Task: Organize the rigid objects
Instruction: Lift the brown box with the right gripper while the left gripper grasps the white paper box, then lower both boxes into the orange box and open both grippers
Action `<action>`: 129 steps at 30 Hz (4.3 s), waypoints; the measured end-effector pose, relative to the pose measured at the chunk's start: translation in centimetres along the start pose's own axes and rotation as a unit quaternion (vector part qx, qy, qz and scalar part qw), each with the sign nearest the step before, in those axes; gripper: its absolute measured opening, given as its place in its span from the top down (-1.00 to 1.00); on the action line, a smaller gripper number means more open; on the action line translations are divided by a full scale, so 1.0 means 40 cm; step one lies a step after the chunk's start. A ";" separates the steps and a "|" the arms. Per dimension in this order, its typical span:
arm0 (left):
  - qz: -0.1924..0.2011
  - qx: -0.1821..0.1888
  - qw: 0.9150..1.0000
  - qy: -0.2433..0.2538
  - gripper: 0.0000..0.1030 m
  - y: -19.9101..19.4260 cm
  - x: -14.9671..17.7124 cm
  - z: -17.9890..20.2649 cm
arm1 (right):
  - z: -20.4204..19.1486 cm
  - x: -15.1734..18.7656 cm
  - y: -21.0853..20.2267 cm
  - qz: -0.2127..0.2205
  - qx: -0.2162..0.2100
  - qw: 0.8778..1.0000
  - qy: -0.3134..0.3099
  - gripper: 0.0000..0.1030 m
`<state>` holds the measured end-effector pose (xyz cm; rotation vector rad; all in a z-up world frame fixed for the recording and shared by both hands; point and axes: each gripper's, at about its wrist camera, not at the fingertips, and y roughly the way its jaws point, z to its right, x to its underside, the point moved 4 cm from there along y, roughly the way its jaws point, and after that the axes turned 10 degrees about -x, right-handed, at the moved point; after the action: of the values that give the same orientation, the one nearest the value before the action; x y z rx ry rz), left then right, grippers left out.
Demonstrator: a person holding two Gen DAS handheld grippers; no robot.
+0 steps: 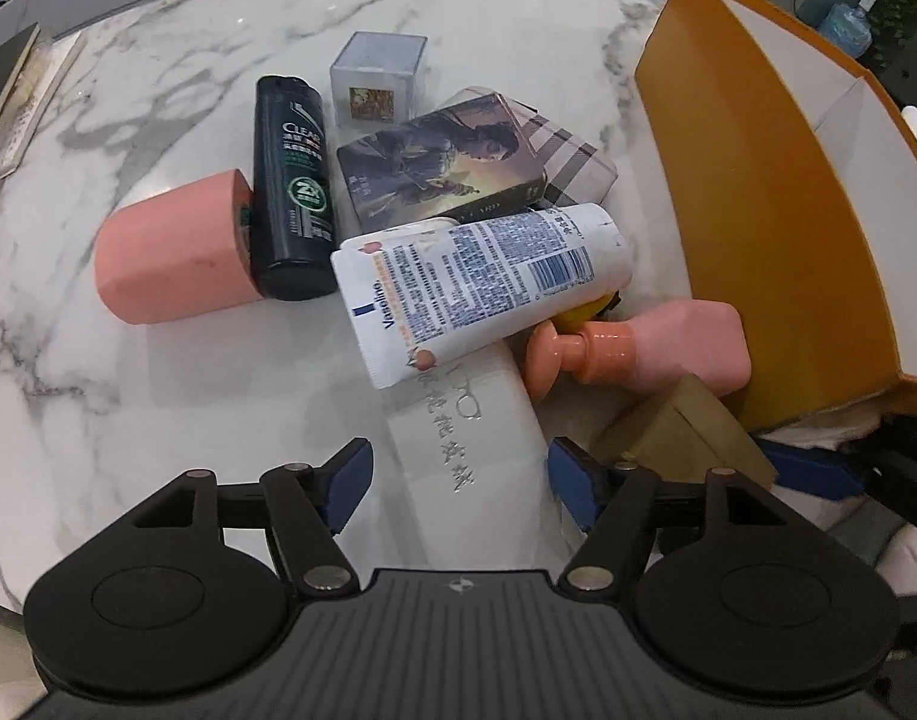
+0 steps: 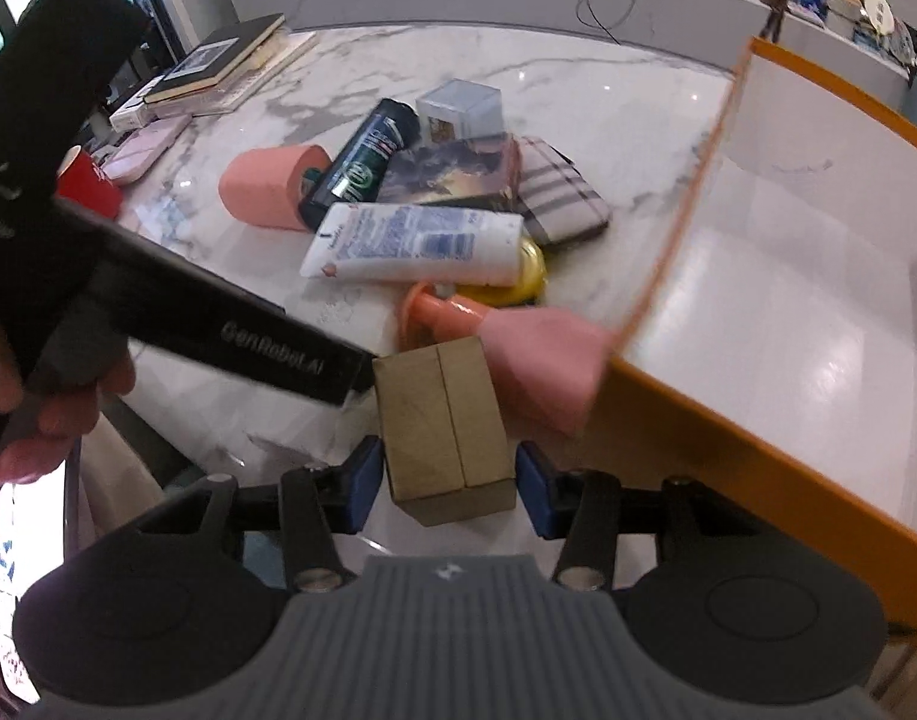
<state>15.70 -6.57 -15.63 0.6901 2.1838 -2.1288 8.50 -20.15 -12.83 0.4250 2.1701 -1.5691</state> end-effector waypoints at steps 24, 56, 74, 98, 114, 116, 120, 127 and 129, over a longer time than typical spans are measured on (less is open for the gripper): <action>-0.055 -0.017 0.997 0.042 -0.50 0.007 0.047 -0.026 | 0.000 0.014 -0.008 -0.007 -0.003 1.000 0.017 -0.03; 0.049 -0.013 0.998 0.022 -0.31 -0.185 0.068 -0.009 | -0.032 0.000 -0.160 0.069 -0.033 0.997 0.007 0.12; 0.186 0.026 0.978 0.095 -0.31 -0.434 -0.043 0.189 | 0.121 -0.059 -0.393 0.178 0.029 0.982 0.048 0.12; 0.119 0.033 0.976 0.178 -0.31 -0.116 -0.183 0.474 | 0.474 -0.071 -0.178 0.060 0.008 0.973 0.224 0.12; 0.059 -0.010 0.971 0.232 -0.34 -0.090 -0.181 0.507 | 0.497 -0.078 -0.117 0.004 0.011 0.973 0.230 0.12; 0.056 -0.007 0.971 0.233 -0.34 -0.093 -0.186 0.505 | 0.499 -0.078 -0.115 0.002 0.009 0.972 0.235 0.12; 0.064 0.016 0.972 0.224 -0.36 -0.114 -0.190 0.484 | 0.499 -0.078 -0.116 0.003 0.006 0.970 0.243 0.12; 0.055 0.047 0.971 0.228 0.25 -0.166 -0.177 0.447 | 0.499 -0.081 -0.108 0.005 0.001 0.968 0.252 0.12; 0.050 0.045 0.970 0.232 0.29 -0.159 -0.170 0.453 | 0.496 -0.085 -0.104 0.005 -0.003 0.967 0.256 0.12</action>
<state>14.57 -25.75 -8.80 1.3985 2.1902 -2.1989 12.62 -40.28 -13.06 0.9234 2.5353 -1.5729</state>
